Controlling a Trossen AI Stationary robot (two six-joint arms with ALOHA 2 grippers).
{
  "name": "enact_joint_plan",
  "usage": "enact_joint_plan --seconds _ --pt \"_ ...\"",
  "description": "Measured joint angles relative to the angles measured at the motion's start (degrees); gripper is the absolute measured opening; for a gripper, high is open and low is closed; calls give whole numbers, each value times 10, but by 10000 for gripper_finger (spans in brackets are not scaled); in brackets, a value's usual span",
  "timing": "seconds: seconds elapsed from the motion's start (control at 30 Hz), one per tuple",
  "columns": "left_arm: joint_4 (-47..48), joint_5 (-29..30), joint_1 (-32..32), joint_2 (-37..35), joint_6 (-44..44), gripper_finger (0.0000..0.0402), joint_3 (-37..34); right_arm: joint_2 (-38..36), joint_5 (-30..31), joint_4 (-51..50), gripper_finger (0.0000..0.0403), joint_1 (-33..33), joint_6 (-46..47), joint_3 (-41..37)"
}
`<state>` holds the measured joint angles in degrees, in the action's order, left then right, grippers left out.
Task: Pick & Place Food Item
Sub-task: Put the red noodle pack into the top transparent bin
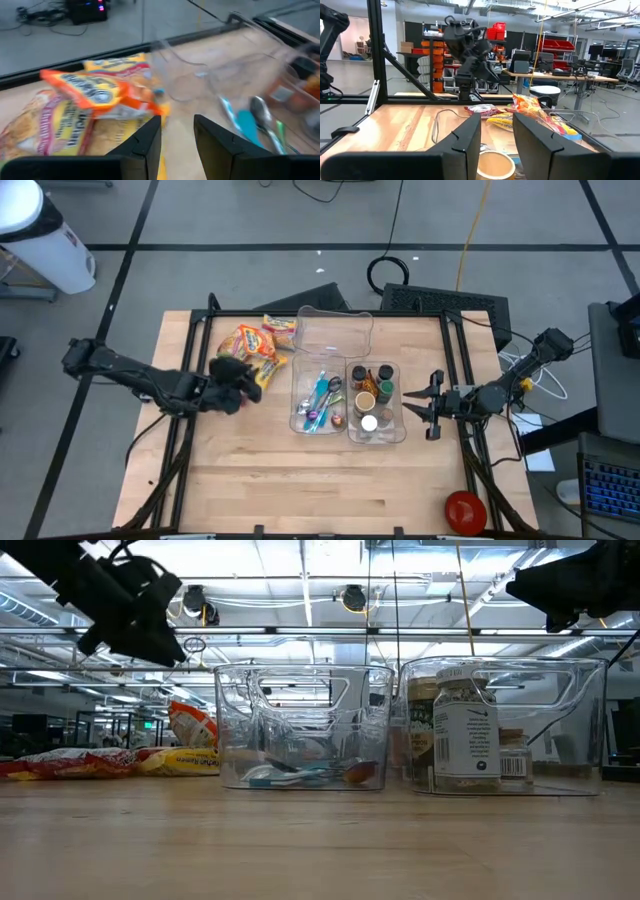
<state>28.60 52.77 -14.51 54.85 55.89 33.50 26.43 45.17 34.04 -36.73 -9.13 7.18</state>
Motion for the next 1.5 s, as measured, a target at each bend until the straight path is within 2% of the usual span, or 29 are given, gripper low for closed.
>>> enact_joint_plan --seconds 0.23,0.4,0.53,0.63,0.73,0.9,1.0,1.1,1.2,1.3,1.4,1.5 --pt "-17 -4 64 -40 -3 122 -11 0 15 42 105 0 -56 0" --pt "-16 -25 86 -33 -64 122 -11 1 15 52 105 18 -66 0" --pt "-17 -114 106 -15 -54 122 -11 1 15 57 105 57 -66 0" --pt "-13 -190 125 -12 -6 122 -11 1 12 90 105 90 -74 0" --pt "-12 -262 134 -12 24 124 -11 1 6 150 105 124 -135 0" --pt "0 -366 149 -5 85 124 -11 1 -70 174 105 157 -206 29" --pt "12 -407 156 -5 93 124 -11 4 -80 141 105 163 -206 62" --pt "23 -385 159 -4 41 124 -11 6 -78 72 105 163 -175 88" --pt "18 -385 167 19 28 125 -11 6 -78 -50 105 163 -132 119" --pt "39 -427 187 29 51 127 -11 6 -82 -206 105 163 -59 165" --pt "82 -457 208 38 87 147 -11 6 -95 -302 105 163 -3 202" --pt "110 -462 234 42 108 185 -11 6 -95 -311 105 163 12 206"
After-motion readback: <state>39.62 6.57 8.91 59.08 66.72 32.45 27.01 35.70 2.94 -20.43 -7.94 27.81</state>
